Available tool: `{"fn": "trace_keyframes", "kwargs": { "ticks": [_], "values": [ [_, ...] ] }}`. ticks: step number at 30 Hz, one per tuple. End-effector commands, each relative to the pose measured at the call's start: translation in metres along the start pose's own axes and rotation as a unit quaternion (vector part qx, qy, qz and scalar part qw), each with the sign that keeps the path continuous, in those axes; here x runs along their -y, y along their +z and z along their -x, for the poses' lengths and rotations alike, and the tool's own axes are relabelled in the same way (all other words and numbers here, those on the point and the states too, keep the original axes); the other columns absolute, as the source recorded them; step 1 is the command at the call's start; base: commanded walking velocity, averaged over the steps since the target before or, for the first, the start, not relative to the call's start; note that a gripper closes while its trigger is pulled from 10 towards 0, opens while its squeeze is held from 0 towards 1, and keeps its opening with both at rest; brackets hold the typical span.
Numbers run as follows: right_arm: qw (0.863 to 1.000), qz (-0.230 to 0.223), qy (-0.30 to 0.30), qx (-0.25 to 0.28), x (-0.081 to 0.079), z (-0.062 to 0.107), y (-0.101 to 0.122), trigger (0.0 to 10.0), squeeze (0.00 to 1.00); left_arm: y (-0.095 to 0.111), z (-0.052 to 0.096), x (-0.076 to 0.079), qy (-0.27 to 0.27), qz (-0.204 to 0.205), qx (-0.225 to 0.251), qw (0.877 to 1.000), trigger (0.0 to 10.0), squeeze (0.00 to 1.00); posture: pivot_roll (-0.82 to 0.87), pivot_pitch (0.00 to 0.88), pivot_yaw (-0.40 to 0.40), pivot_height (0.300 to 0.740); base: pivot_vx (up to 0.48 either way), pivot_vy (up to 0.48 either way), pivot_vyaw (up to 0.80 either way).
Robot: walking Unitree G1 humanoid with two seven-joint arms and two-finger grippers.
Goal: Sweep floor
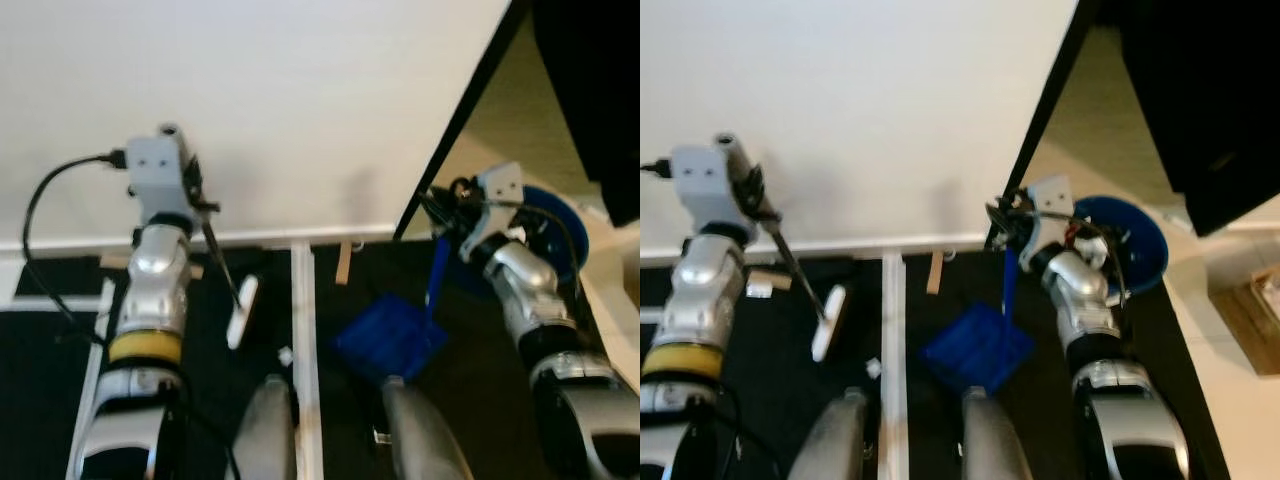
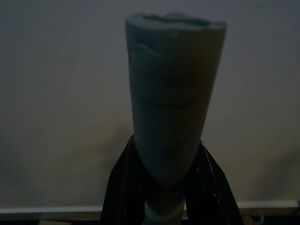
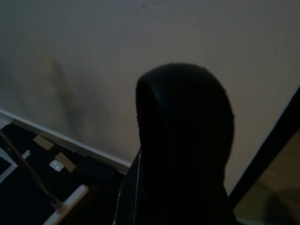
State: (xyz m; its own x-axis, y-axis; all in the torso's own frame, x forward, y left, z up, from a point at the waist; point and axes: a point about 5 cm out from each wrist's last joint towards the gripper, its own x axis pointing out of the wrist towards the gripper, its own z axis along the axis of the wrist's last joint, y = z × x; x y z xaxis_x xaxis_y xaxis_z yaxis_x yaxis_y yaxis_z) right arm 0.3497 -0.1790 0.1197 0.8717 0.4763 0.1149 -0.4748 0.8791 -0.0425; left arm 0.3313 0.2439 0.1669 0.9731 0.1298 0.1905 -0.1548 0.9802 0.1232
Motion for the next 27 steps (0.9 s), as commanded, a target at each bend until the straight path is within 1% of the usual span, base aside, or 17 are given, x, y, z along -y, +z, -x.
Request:
{"fn": "trace_keyframes", "kwargs": {
  "ticks": [1,3,6,9,10,12,15,16,18,19,22,24,26,27],
  "values": [
    [0.998,-0.002,-0.002,0.067,0.0,-0.005,0.016,10.0,0.0,0.014,0.001,-0.008,0.003,-0.011,0.038,0.999,10.0,0.0,0.16,0.329,-0.038,0.74,0.0,0.0,0.0],
    [0.996,-0.006,0.007,0.087,-0.001,-0.008,0.021,10.0,0.0,0.022,0.003,-0.011,0.003,-0.004,0.053,0.999,10.0,0.0,0.17,0.36,-0.046,0.74,0.0,0.0,0.0],
    [0.995,-0.008,0.012,0.094,-0.002,-0.009,0.023,10.0,0.0,0.025,0.004,-0.012,0.002,-0.001,0.059,0.998,10.0,0.0,0.17,0.362,-0.048,0.74,0.0,0.0,0.0],
    [0.995,-0.022,0.036,0.091,-0.016,-0.01,0.012,10.0,0.0,0.029,0.013,-0.016,0.003,0.0,0.065,0.998,10.0,0.0,0.2,0.386,-0.053,0.74,0.0,0.0,0.0],
    [0.995,-0.022,0.036,0.091,-0.016,-0.01,0.012,10.0,0.0,0.029,0.013,-0.016,0.003,0.0,0.065,0.998,10.0,0.0,0.2,0.386,-0.053,0.74,0.0,0.0,0.0],
    [0.994,-0.02,0.051,0.098,-0.024,-0.009,0.009,10.0,0.0,0.031,0.017,-0.018,0.007,0.003,0.073,0.997,10.0,0.0,0.2,0.393,-0.054,0.74,0.0,0.0,0.0],
    [0.992,-0.013,0.058,0.114,-0.027,-0.011,0.012,10.0,0.0,0.036,0.019,-0.018,0.007,0.007,0.084,0.996,10.0,0.0,0.21,0.392,-0.054,0.74,0.0,0.0,0.0],
    [0.992,-0.013,0.058,0.114,-0.027,-0.011,0.012,10.0,0.0,0.036,0.019,-0.018,0.007,0.007,0.084,0.996,10.0,0.0,0.21,0.392,-0.054,0.74,0.0,0.0,0.0],
    [0.99,-0.009,0.057,0.131,-0.026,-0.013,0.019,10.0,0.0,0.039,0.019,-0.019,0.006,0.009,0.09,0.996,10.0,0.0,0.21,0.379,-0.057,0.74,0.0,0.0,0.0],
    [0.988,-0.005,0.053,0.144,-0.022,-0.016,0.026,10.0,0.0,0.041,0.018,-0.02,0.007,0.009,0.093,0.996,10.0,0.0,0.2,0.371,-0.058,0.74,0.0,0.0,0.0],
    [0.987,-0.003,0.049,0.153,-0.018,-0.018,0.032,10.0,0.0,0.041,0.017,-0.021,0.008,0.01,0.094,0.996,10.0,0.0,0.2,0.357,-0.06,0.74,0.0,0.0,0.0],
    [0.985,0.004,0.046,0.166,-0.013,-0.021,0.043,10.0,0.0,0.041,0.016,-0.021,0.01,0.01,0.093,0.996,10.0,0.0,0.2,0.334,-0.062,0.74,0.0,0.0,0.0],
    [0.985,0.004,0.046,0.166,-0.013,-0.021,0.043,10.0,0.0,0.041,0.016,-0.021,0.01,0.01,0.093,0.996,10.0,0.0,0.2,0.334,-0.062,0.74,0.0,0.0,0.0],
    [0.984,0.008,0.045,0.169,-0.012,-0.022,0.046,10.0,0.0,0.04,0.016,-0.021,0.009,0.01,0.09,0.996,10.0,0.0,0.19,0.315,-0.065,0.74,0.0,0.0,0.0]
  ]
}}
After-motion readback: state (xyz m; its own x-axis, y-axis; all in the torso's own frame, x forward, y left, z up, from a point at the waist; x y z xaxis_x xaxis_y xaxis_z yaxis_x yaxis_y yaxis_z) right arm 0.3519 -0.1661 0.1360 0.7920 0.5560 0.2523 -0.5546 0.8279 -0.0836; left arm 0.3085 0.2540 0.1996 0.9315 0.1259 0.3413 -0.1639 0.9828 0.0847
